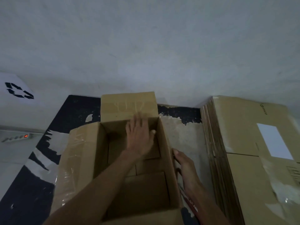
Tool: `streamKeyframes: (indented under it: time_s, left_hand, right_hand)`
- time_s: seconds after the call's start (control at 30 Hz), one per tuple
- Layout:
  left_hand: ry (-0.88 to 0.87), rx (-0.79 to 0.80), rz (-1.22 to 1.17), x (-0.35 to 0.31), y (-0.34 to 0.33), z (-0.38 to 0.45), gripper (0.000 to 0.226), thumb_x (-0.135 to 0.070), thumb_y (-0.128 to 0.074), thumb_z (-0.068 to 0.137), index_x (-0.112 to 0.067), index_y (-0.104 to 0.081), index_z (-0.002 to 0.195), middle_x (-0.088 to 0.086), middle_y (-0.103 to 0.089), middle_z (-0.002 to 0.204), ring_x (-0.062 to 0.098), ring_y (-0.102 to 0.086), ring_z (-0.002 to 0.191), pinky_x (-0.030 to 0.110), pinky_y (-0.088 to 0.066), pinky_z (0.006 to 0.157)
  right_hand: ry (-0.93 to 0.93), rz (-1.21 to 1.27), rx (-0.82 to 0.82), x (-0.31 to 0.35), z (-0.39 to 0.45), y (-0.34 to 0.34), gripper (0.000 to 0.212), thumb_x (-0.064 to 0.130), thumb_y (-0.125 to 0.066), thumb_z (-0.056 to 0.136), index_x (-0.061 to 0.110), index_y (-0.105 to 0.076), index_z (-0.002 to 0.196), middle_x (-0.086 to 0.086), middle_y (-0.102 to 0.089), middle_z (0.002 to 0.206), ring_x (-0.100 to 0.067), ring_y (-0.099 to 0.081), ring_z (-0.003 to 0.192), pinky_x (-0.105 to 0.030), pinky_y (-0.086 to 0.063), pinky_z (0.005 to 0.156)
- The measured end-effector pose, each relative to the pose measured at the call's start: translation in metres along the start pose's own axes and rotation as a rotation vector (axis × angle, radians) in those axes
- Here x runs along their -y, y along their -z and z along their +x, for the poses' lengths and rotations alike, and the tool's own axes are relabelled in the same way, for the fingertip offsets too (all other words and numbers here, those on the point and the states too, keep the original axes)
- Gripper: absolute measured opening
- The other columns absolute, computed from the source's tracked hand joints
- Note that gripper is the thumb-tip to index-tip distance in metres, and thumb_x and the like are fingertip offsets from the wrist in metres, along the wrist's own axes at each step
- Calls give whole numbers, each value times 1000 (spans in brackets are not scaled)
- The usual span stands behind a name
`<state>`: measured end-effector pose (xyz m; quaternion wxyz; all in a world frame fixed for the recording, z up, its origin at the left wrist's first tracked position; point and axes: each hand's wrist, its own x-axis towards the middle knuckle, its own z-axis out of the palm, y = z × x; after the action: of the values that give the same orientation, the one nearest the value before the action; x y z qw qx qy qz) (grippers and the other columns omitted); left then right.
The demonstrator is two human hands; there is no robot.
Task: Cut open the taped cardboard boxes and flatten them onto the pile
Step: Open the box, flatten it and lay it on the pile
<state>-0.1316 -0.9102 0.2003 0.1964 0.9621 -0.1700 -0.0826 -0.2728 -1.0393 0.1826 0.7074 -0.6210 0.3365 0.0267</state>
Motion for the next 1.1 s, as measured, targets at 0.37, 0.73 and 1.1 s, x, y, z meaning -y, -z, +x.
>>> streamKeyframes:
  time_s: [0.37,0.73,1.1]
  left_hand:
    - [275,222,-806,-57,-1,-84,19,-8,-55,82,-7,-70,95,14,-70,94,27,-67,84,35,-56,61]
    - [506,21,-1520,40,119,-140,34,-16,-54,81,-1,-65,109,14,-70,89,30,-67,77,38,-57,67]
    - [307,-20,-1806,80,117,-151,52,-30,-40,94,-16,-59,47,-1,-50,47,11,-50,38,24,-46,36]
  right_hand:
    - [-13,19,-239,-19,-22,52,16,12,-60,98,16,-64,113,-11,-62,122,-24,-59,103,-44,-49,98]
    - [-130,-20,312,14,-69,-1,40,49,-52,96,20,-77,105,-5,-76,103,-22,-70,97,-36,-54,83]
    - [297,91,351,101,-110,-2,30,33,-51,96,23,-71,117,0,-73,110,-21,-69,102,-43,-54,87]
